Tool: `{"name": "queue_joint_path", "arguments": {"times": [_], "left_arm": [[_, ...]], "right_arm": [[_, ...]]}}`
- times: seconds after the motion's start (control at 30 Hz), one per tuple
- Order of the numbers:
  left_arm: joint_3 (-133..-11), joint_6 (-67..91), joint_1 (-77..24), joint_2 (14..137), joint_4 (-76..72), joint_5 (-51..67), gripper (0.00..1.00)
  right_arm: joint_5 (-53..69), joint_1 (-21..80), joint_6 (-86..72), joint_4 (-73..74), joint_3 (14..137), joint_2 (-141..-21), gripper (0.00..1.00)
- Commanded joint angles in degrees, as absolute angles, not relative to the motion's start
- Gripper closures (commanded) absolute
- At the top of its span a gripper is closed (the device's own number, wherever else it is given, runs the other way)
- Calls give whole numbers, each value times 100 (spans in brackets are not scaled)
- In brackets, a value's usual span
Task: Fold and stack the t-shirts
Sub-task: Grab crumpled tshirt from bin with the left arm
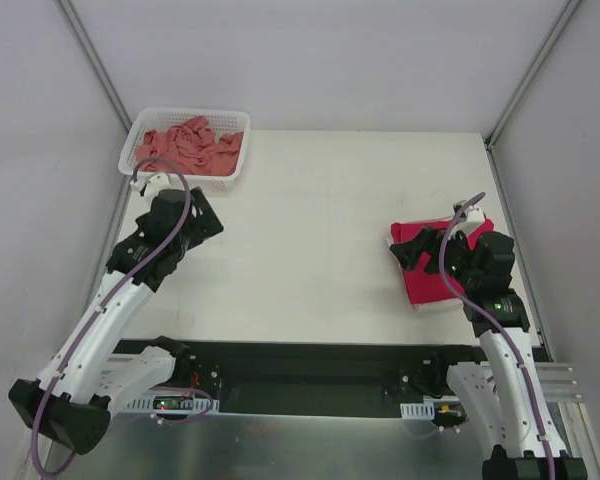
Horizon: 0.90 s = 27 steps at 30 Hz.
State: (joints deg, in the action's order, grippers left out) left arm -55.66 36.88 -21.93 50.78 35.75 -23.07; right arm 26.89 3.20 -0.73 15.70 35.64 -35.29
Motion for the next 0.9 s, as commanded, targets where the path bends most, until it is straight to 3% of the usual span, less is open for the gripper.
{"name": "queue_joint_path", "arguments": {"times": [0.0,0.3,0.47,0.63,0.87], "left_arm": [[-6353,3306,-1768,5931,3121,-2681,1],[-9541,2402,-46,9559,2742,-1223,1],[-12011,1487,123,11930,2804,-687,1],[-13873,941,132,13401,2760,-712,1],[-14150,905,132,14633,2040,-562,1]], "right_arm": [[2496,387,-176,1063,3770,-3594,4],[2865,474,-571,467,4157,-4833,4],[2909,606,-317,588,4569,-5422,4],[2839,782,-62,738,4834,-5827,4],[2602,949,158,1019,5080,-6284,4]]}}
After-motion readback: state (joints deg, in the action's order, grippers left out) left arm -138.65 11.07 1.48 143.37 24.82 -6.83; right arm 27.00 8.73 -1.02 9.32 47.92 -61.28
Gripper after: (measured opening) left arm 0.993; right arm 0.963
